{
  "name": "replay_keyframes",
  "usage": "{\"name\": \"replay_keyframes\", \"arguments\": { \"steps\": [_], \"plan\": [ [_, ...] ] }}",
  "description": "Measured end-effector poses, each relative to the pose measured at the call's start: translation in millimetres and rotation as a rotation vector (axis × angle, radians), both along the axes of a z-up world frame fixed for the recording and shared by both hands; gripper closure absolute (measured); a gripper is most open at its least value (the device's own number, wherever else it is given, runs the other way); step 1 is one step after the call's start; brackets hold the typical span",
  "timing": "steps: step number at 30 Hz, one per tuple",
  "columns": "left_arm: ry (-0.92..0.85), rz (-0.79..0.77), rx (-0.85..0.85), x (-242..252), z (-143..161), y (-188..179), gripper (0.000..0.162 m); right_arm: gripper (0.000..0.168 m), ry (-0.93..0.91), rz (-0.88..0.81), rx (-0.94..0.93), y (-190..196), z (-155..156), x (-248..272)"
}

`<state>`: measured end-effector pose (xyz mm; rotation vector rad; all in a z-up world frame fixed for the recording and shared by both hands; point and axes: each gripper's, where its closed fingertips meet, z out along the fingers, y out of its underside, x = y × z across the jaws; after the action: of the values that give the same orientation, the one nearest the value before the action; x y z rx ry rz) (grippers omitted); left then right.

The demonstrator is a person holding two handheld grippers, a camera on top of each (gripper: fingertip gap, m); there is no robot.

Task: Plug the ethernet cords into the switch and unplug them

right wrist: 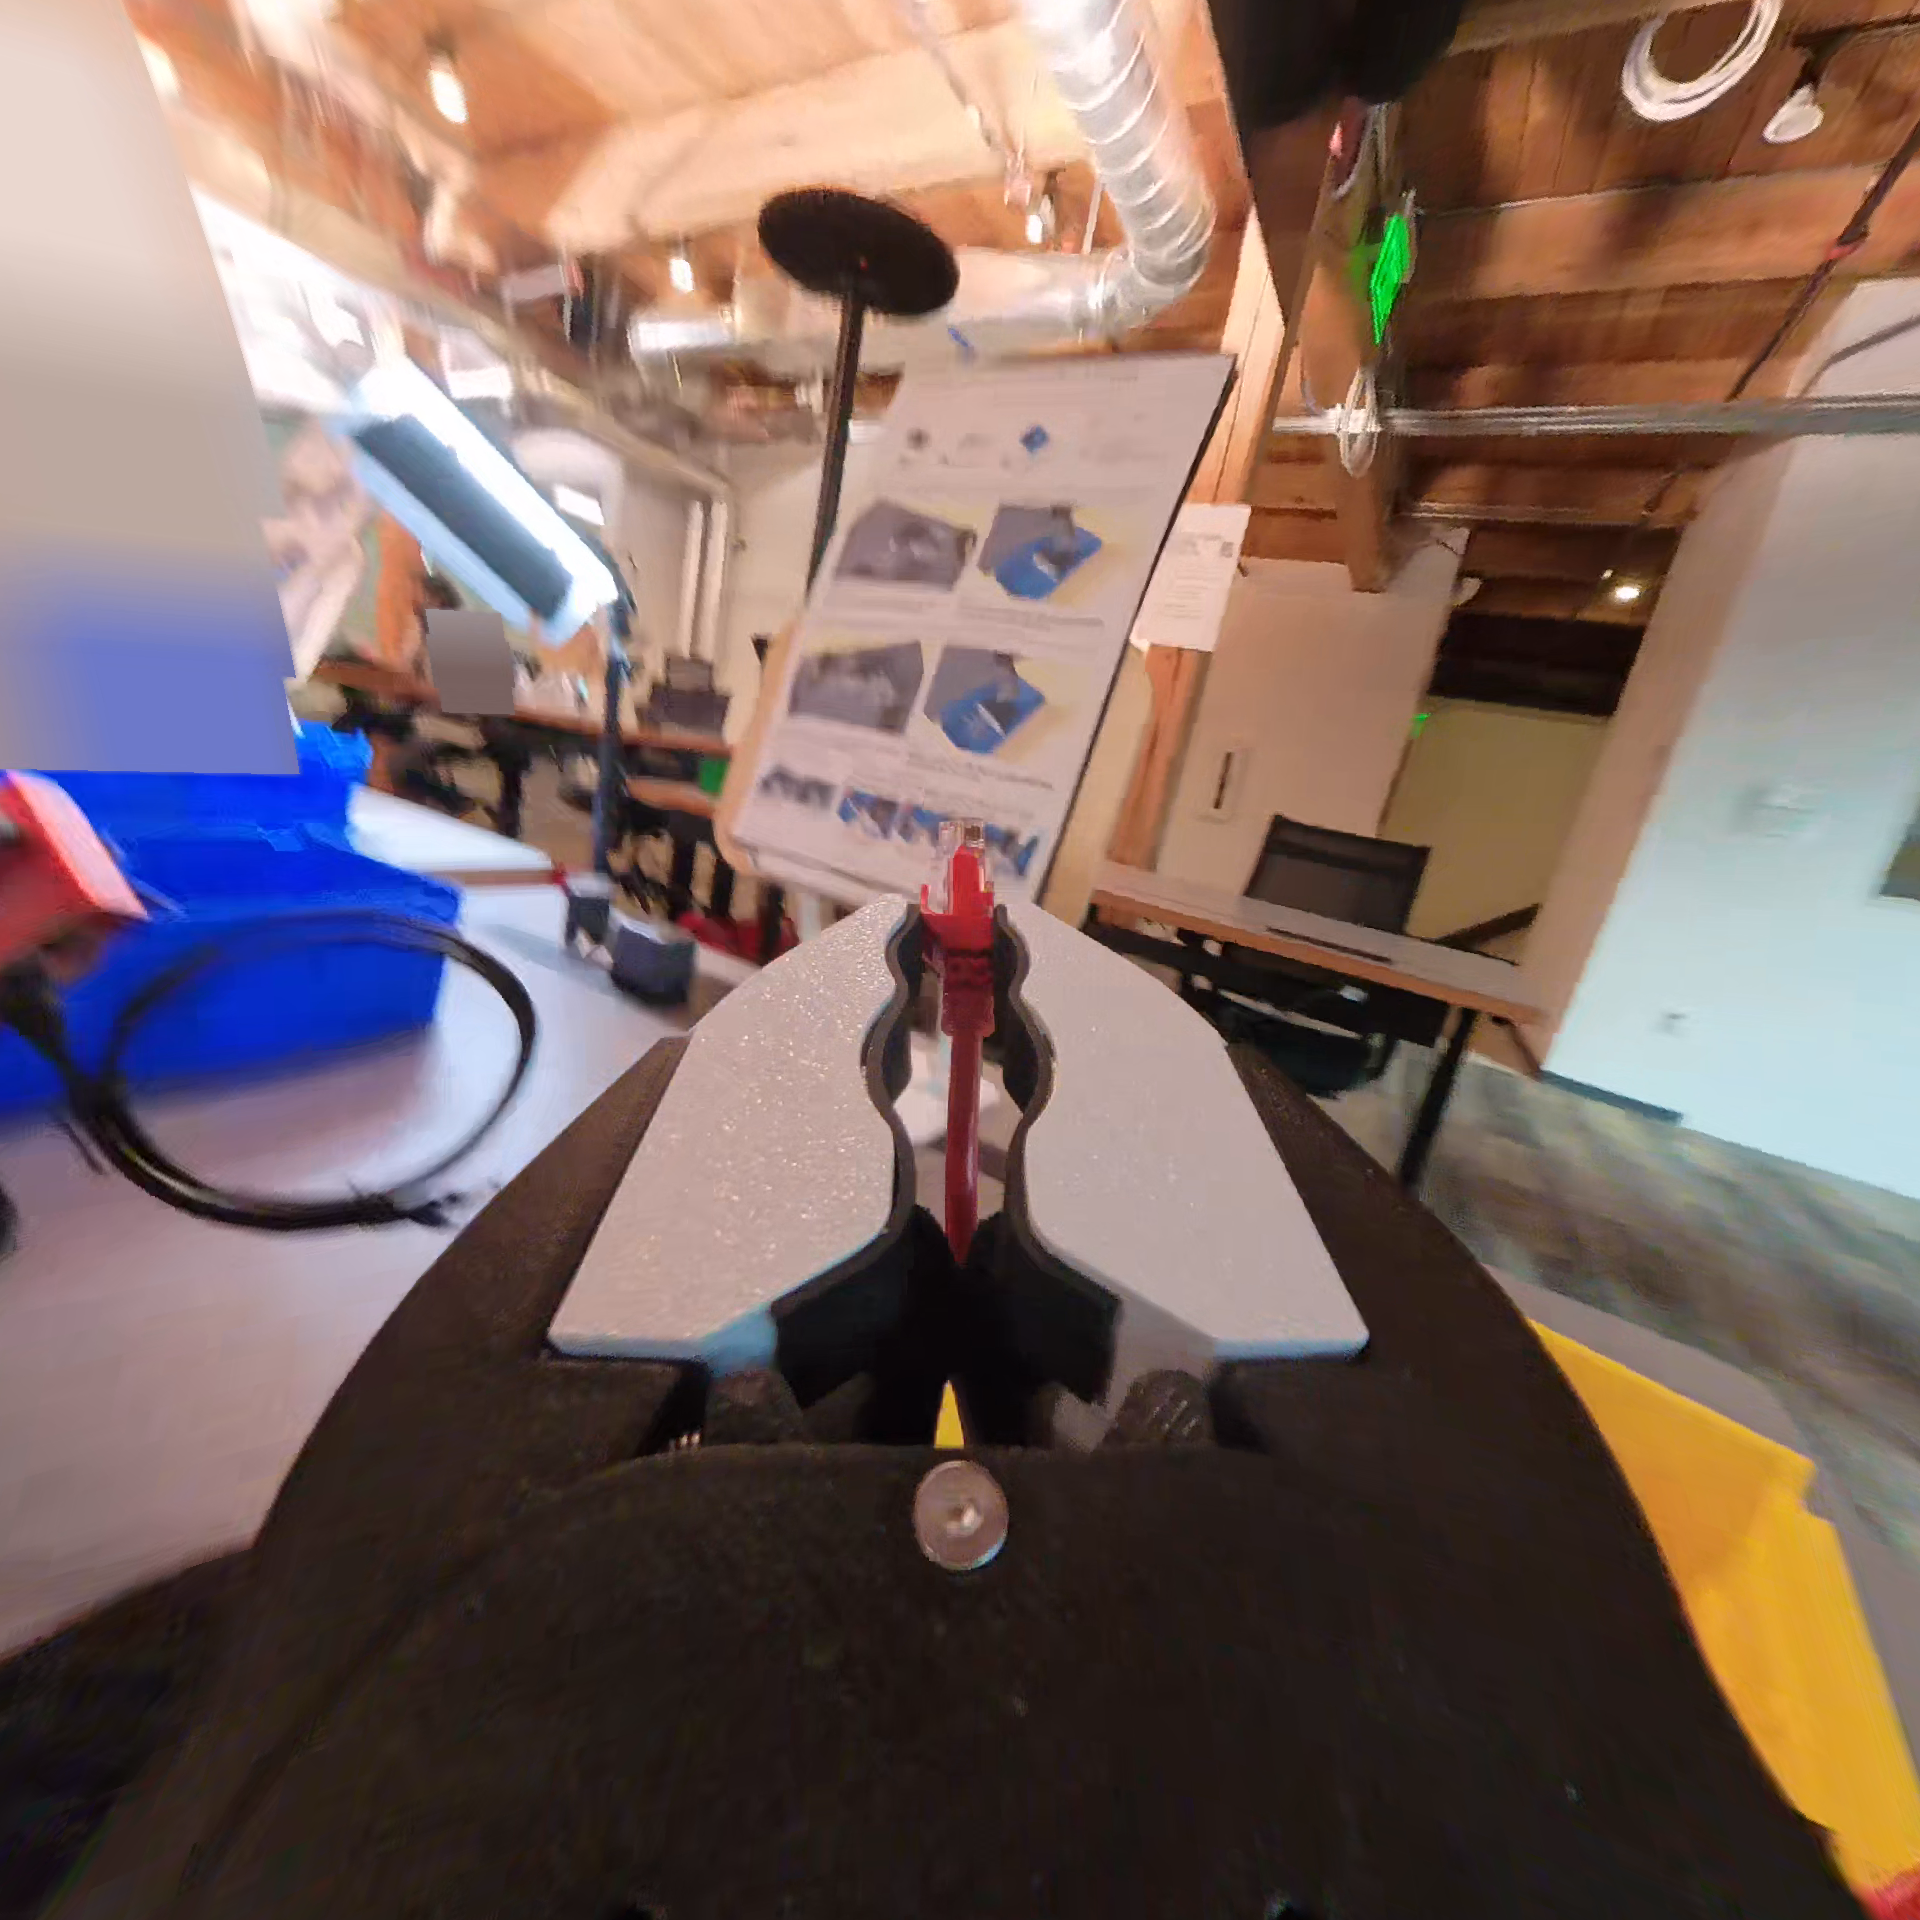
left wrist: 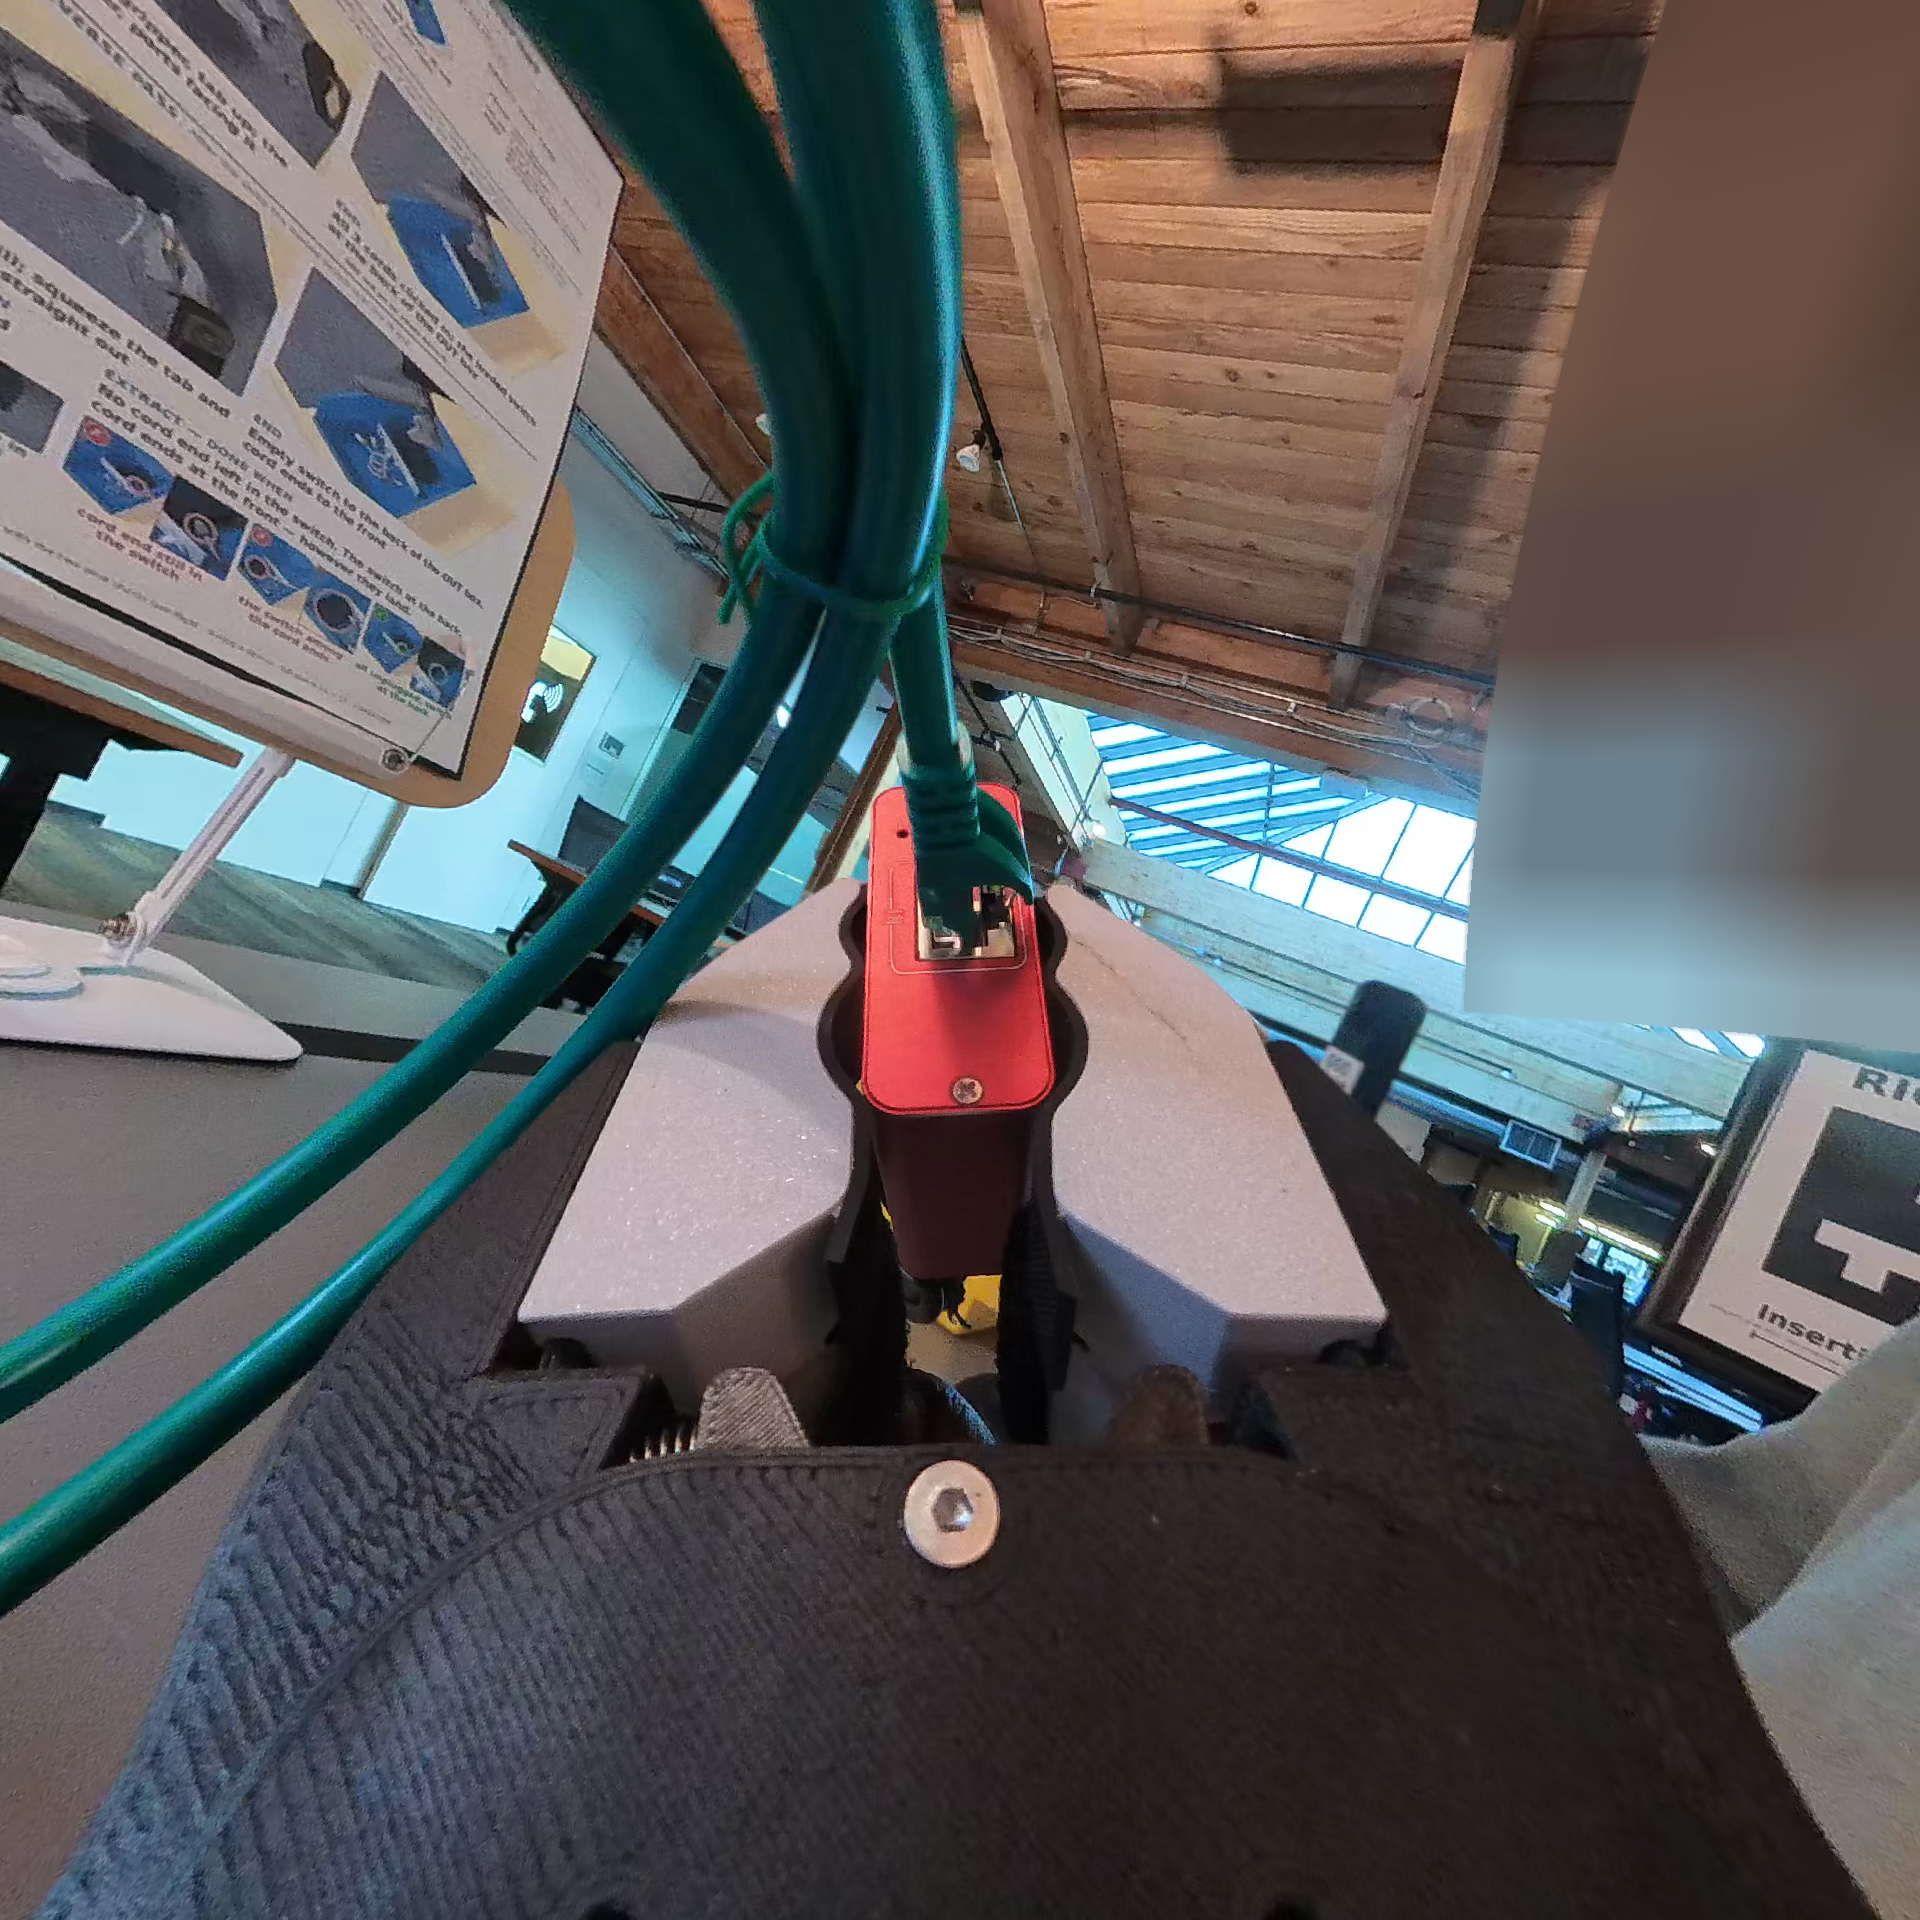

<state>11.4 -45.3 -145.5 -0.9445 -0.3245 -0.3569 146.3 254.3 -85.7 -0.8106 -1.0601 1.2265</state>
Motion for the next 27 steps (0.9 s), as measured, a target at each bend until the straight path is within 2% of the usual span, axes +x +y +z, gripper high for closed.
{"name": "replay_keyframes", "arguments": {
  "steps": [3,7,12,18,24,27],
  "plan": [
    [0.009,-0.003,-0.003,1.1,0.4,0.3,0.133,0.156,-0.153,-0.118,0.092,17.9,-39.0,-25.1],
    [0.002,-0.004,-0.012,0.0,-1.1,0.9,0.133,0.155,-0.312,-0.245,0.014,46.9,-82.0,-40.8],
    [-0.012,-0.006,-0.014,-1.4,-2.5,1.4,0.132,0.153,-0.536,-0.271,-0.023,60.1,-125.8,-50.4],
    [-0.037,-0.01,-0.029,-4.1,-5.7,2.9,0.133,0.121,-0.56,-0.254,-0.026,60.0,-123.2,-50.5],
    [-0.079,-0.019,-0.018,-8.2,-7.5,2.3,0.133,0.117,-0.426,-0.27,-0.184,54.8,-85.4,-30.7],
    [-0.098,-0.037,-0.007,-8.8,-7.6,2.3,0.132,0.12,-0.277,-0.143,-0.243,12.2,-49.6,-30.6]
  ]
}}
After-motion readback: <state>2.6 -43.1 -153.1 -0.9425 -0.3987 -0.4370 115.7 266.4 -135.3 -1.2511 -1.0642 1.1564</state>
